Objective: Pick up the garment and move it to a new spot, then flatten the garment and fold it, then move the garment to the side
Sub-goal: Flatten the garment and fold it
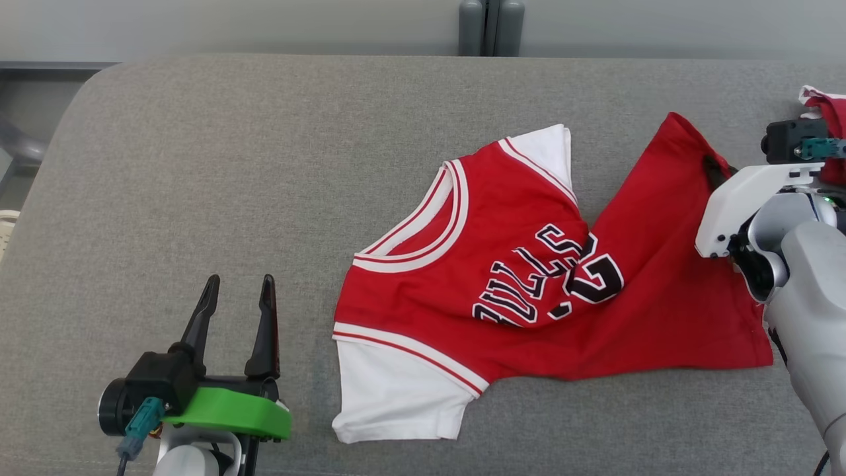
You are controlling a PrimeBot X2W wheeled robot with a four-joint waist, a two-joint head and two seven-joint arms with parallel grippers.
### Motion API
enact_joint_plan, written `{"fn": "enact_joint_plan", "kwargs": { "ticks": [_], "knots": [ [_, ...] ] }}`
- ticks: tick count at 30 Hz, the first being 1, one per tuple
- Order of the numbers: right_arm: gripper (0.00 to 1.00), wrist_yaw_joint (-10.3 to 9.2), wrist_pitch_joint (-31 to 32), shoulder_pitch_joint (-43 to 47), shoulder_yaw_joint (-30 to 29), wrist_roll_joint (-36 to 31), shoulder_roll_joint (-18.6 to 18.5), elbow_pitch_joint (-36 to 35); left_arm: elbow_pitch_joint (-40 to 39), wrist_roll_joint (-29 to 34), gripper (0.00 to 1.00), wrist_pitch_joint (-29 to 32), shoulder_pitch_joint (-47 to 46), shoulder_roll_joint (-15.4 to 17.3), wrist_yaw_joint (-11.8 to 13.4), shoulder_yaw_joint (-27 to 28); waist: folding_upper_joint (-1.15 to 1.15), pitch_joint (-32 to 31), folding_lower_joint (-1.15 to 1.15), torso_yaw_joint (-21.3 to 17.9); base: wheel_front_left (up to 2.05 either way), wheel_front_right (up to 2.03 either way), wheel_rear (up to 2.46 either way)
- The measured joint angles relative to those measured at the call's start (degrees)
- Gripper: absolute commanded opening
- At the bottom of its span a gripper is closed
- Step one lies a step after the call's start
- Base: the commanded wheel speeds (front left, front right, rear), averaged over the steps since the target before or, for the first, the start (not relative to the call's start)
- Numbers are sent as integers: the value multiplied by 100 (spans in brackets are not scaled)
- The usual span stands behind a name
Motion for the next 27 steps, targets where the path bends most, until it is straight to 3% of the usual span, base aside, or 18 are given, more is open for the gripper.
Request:
{"fn": "enact_joint_plan", "kwargs": {
  "ticks": [2,3,4,14,21,27],
  "knots": [
    [0,0,-229,-101,22,-4,79,213,21,-11,100,1,-30,-1,0,-11,0,33,0,39,0,0,0],
    [36,1,-356,-157,32,-22,82,304,23,-15,100,1,-38,-1,0,-10,0,46,0,53,0,0,0],
    [100,0,-464,-196,45,-43,80,376,30,-27,100,1,-41,-1,0,-7,0,51,0,61,0,0,0],
    [100,0,-1680,82,367,182,9,502,109,4,100,1,117,-4,-1,112,0,-253,0,-72,0,0,0],
    [100,0,-1917,906,625,469,-151,-400,70,25,100,1,446,54,-2,280,0,-584,0,-314,0,0,0],
    [100,0,-1942,2005,244,475,-238,-1681,32,44,100,0,650,108,-5,337,0,-835,0,-528,0,0,0]
  ]
}}
